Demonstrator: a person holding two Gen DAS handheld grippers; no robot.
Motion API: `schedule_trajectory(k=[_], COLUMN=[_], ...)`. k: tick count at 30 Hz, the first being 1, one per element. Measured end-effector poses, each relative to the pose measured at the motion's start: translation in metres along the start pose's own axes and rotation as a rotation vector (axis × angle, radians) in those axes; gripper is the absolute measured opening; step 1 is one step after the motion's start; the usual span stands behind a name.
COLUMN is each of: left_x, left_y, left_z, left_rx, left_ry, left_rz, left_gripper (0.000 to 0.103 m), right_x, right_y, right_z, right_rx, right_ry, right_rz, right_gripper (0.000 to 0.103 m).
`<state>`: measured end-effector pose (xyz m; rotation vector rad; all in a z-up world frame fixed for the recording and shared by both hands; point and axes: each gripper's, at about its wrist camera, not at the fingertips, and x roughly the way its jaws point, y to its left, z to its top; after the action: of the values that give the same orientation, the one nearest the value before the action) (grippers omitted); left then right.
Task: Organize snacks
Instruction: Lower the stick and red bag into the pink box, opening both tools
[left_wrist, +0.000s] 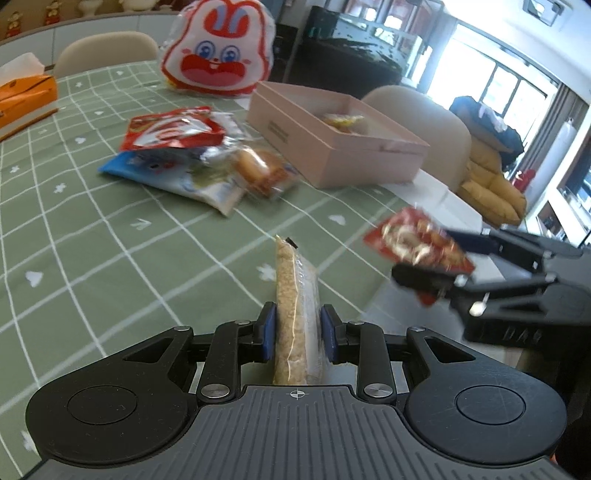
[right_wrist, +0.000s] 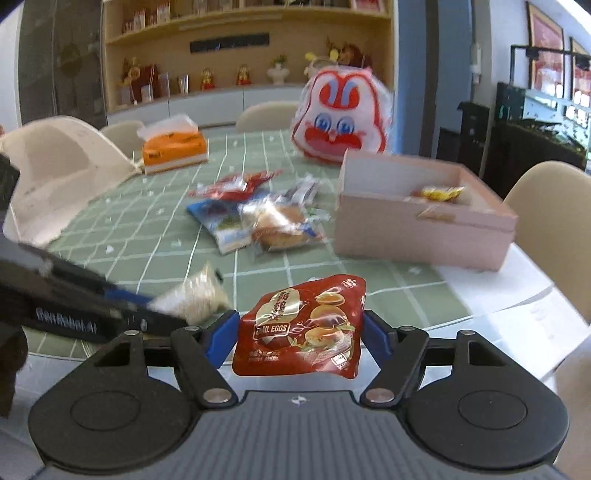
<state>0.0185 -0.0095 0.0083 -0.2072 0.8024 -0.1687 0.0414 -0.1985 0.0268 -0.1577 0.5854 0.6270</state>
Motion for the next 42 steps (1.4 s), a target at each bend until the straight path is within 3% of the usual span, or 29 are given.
schedule_trajectory(k=[6,9,12,16,20,24,27,29,36,42], left_x=[-0.012,-0.024,-0.028,0.004,0.075,0.139,0.176,0.187,0.141,0.081], left_y=[-0.036,-0.051,-0.069,-0.077,-0.067,-0.051,-0.043,-0.037,-0.009,0.033], left_z=[0.011,0.045,0.094,0.167,0.216,0.226,0.23,0.232,0.229,0.192], left_rx=[0.019,0.03,0.083,0.022,-0.074,-0.141,-0.112,-0.083,-0.11,-0.183], left_ry=[-0.016,-0.081,-0.193,-0.25,-0.206,-0.141,-0.093,-0.104,-0.207,-0.248], left_rz=[-0.058,-0.081,-0.027,-0.044,-0.036,-0.015,0.078,0.14,0.045,0.043], left_gripper=[0.031,0.031,0.031,0.031,0.031,0.031,0.031,0.031,0.031,0.031], right_x=[-0.045,-0.067,-0.08,-0.076,-0.059,-0.036,-0.014,0.0,0.053,0.11], right_y=[-0.029,-0.05,-0.072,-0.104,-0.134,-0.158,-0.169,-0.173,-0.163,-0.134], right_z=[0.01,0.034,0.07,0.119,0.142,0.142,0.14,0.141,0.153,0.156], right_rx=[0.025,0.04,0.029,0.048,0.084,0.111,0.12,0.116,0.11,0.144], right_ry=[-0.114,-0.192,-0.271,-0.323,-0.33,-0.302,-0.256,-0.222,-0.121,0.012], right_rz=[0.014,0.016,-0.013,-0.059,-0.094,-0.123,-0.142,-0.147,-0.102,-0.009], right_gripper=[0.072,0.072,0.072,0.072,0.072,0.072,0.072,0.072,0.072,0.073])
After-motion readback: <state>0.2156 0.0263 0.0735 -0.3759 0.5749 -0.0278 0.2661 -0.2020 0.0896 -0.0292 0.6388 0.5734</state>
